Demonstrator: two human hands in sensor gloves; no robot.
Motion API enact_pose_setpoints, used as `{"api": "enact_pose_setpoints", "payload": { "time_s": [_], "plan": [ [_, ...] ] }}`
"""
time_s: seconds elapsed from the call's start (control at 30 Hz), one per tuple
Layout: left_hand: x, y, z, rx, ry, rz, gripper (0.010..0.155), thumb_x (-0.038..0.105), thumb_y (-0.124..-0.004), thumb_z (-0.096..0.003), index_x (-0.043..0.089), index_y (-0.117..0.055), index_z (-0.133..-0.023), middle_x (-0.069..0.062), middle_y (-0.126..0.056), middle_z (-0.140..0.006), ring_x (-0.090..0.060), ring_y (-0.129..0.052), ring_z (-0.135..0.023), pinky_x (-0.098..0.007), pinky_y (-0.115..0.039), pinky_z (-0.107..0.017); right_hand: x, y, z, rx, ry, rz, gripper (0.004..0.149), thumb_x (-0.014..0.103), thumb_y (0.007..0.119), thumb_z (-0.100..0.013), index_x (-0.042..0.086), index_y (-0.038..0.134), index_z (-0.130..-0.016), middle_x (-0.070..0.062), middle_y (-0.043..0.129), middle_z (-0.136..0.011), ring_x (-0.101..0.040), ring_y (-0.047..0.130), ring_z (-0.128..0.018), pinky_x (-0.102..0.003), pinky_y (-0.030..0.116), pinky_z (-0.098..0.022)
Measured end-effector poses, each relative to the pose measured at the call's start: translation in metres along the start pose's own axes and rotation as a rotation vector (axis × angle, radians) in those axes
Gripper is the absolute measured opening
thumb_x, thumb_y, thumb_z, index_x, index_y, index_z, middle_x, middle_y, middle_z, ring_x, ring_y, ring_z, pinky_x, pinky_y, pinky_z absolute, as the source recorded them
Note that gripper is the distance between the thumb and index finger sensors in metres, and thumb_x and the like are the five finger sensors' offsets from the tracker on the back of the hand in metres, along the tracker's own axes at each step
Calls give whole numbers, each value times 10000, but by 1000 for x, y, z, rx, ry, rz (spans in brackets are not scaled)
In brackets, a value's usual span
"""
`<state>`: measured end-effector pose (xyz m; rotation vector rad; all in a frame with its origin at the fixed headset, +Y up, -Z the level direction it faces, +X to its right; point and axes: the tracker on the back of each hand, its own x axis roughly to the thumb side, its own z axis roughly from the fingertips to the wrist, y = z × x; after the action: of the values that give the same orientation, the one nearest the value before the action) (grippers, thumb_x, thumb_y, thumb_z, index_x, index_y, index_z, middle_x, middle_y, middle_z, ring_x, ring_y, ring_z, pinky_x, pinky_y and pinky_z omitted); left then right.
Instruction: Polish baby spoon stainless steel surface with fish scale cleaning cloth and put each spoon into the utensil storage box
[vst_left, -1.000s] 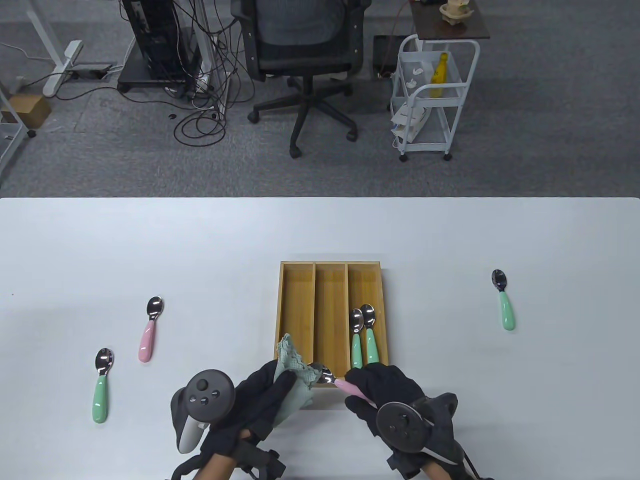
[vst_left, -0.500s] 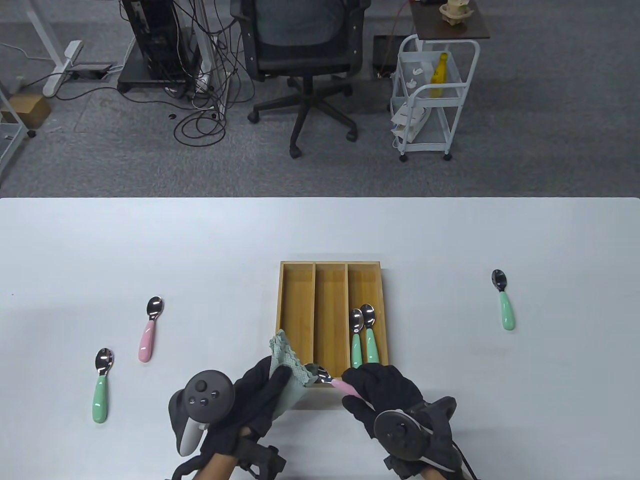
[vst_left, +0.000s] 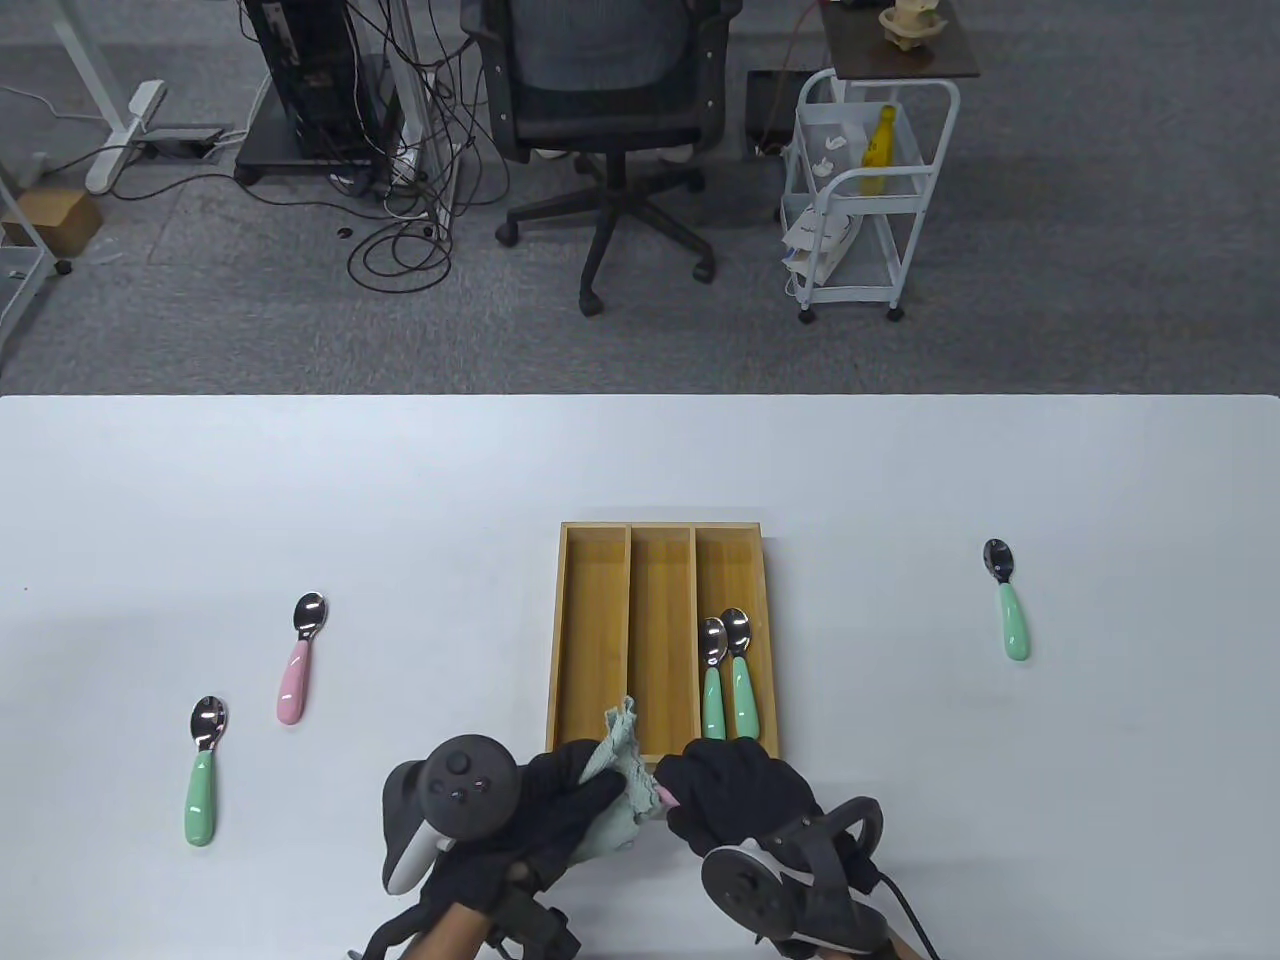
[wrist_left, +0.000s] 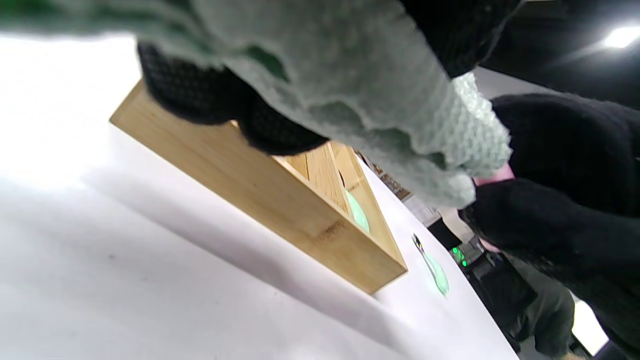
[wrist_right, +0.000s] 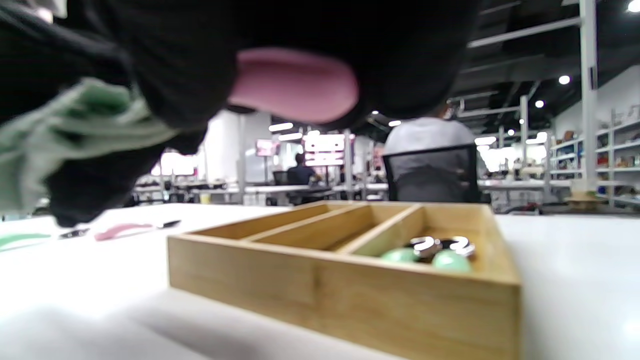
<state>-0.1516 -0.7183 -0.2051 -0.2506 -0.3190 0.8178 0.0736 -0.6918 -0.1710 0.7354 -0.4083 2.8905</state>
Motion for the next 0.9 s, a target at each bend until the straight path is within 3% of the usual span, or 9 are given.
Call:
{"api": "enact_pose_setpoints", "payload": {
  "time_s": [0.2,0.33,0.43,0.6,0.77,0.9],
  "plan": [
    [10,-15,-6,-179,-11,-140,512,421,-779,-533,115,-796,-944,-50,-1011,-614,-216,-1056,-505,-462,-914,-468,0,3,-1,20,-44,68,480,382,856,-470,345,748,-937,60,756,-1024,-225,819,-952,-426,791,-687],
    [14,-15,-4,-109,-4,-185,509,441,-763,-537,128,-806,-937,-20,-1011,-590,-192,-1053,-492,-446,-915,-465,-3,3,-1,10,-34,59,480,386,860,-472,334,751,-936,52,762,-1020,-226,826,-946,-415,800,-687],
    [13,-7,0,34,14,-158,499,442,-758,-534,156,-804,-940,16,-1011,-578,-164,-1052,-493,-428,-918,-473,-7,2,-2,33,-17,17,498,370,860,-490,310,734,-968,26,755,-1026,-236,833,-929,-391,812,-676],
    [1,7,9,203,67,25,493,483,-702,-561,205,-759,-964,63,-998,-616,-111,-1047,-538,-384,-922,-512,-1,7,-1,85,-35,-105,555,388,833,-508,256,678,-1024,-5,759,-1020,-224,877,-859,-352,834,-634],
    [-10,11,12,238,106,132,489,491,-656,-584,199,-744,-967,54,-989,-636,-116,-1042,-553,-380,-916,-525,7,13,-1,112,-38,-160,589,450,768,-529,238,630,-1060,8,776,-1003,-176,949,-734,-330,854,-559],
    [-7,9,7,178,108,98,490,462,-693,-573,164,-768,-954,20,-1002,-614,-151,-1048,-524,-413,-915,-496,2,14,-1,90,-19,-93,551,408,793,-524,263,667,-1040,1,789,-1008,-213,948,-768,-379,850,-575]
  ]
}}
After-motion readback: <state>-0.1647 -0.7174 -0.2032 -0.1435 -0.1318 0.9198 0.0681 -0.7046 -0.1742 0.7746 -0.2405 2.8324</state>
